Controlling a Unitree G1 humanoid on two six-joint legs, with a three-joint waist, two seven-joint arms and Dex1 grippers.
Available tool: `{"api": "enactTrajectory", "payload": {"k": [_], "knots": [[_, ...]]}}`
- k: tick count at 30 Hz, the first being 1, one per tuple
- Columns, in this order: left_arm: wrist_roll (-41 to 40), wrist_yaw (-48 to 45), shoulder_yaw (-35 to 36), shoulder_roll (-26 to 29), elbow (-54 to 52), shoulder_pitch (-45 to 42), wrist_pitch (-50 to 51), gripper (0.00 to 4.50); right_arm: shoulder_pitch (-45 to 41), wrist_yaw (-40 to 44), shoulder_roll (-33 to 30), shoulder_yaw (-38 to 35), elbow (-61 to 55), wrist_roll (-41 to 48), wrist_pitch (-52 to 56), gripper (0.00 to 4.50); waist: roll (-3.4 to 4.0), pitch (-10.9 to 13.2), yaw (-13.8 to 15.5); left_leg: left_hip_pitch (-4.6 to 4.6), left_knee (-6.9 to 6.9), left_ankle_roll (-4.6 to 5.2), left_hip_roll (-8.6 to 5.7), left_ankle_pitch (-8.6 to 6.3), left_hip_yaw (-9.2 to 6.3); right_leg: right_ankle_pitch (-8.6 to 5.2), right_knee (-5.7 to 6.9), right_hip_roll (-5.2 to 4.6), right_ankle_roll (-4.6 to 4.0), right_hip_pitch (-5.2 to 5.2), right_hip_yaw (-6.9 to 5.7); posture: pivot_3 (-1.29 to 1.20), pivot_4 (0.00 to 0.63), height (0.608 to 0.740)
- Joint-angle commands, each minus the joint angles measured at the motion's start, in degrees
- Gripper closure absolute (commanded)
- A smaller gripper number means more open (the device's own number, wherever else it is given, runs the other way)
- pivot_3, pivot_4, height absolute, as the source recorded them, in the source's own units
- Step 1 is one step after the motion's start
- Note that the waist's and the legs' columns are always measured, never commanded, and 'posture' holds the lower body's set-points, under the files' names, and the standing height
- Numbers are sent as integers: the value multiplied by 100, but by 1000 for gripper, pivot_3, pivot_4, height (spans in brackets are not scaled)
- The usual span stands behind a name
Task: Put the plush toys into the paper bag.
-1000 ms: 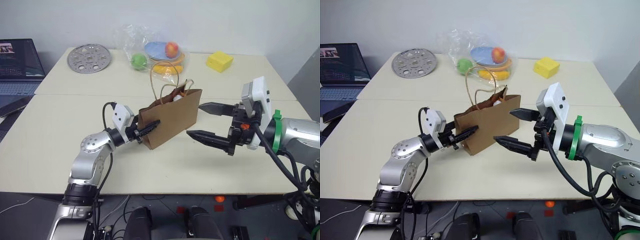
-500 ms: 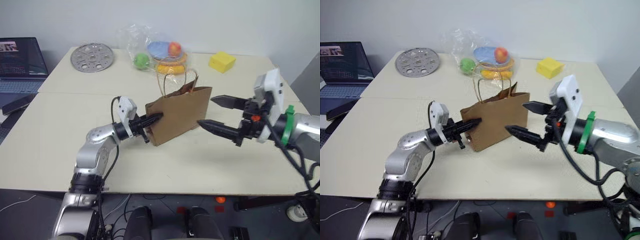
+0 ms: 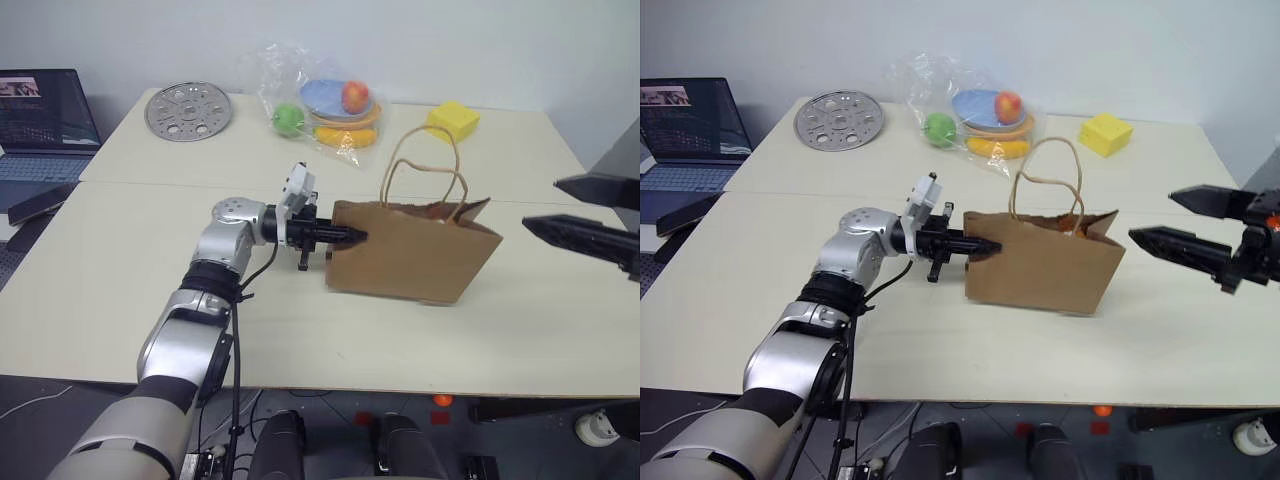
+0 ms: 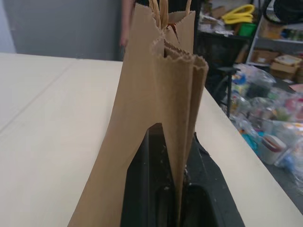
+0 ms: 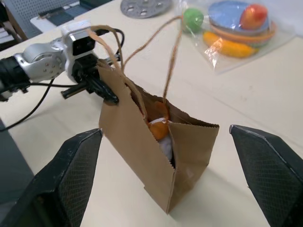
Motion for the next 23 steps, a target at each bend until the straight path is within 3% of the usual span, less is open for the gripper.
{"api": "enactTrajectory", "payload": {"k": [1, 4, 7, 12, 16, 23], "knots": [[144, -3, 166, -40, 338, -211, -447, 4250, 112, 58, -7, -274, -91, 49, -132, 0, 0, 0, -1, 0, 0, 1, 0, 0, -1, 2, 1, 1, 3, -2, 0, 0, 150, 740], [68, -155, 299, 106, 163, -211, -291, 3623, 153, 249, -9, -47, -74, -137, -301, 0, 0, 0, -1, -1, 7, 1, -2, 1, -3, 2, 2, 1, 4, 0, 2, 0, 150, 740], [-62, -184, 436, 448, -459, -120, 135, 2717, 131, 409, 46, 187, 49, -355, -515, 0, 0, 0, -19, -2, 10, 1, -2, 1, -1, 2, 0, 0, 2, 1, 5, 0, 150, 740], [-364, 50, 775, 1346, -1960, 337, 1295, 1292, 628, 932, 249, 229, 94, -1157, -817, 0, 2, -1, -32, -2, 7, 0, 0, 1, -3, 6, 4, 1, 11, 0, 3, 0, 150, 740], [67, 1194, 1057, 2214, -3114, 929, 1717, 111, 1512, 1354, 627, 197, 326, -2496, -1562, 0, 3, -2, -18, 0, 8, 0, 1, 1, -7, 5, 7, 1, 19, 6, -6, 0, 150, 740], [-5, 2129, 1436, 2554, -4155, 1901, 1993, 111, 1703, 1555, 1257, 832, 723, -3851, -2880, 0, 7, -3, 15, 5, 25, 2, -9, 6, -3, 6, 6, -3, 11, 12, 2, 0, 150, 740]]}}
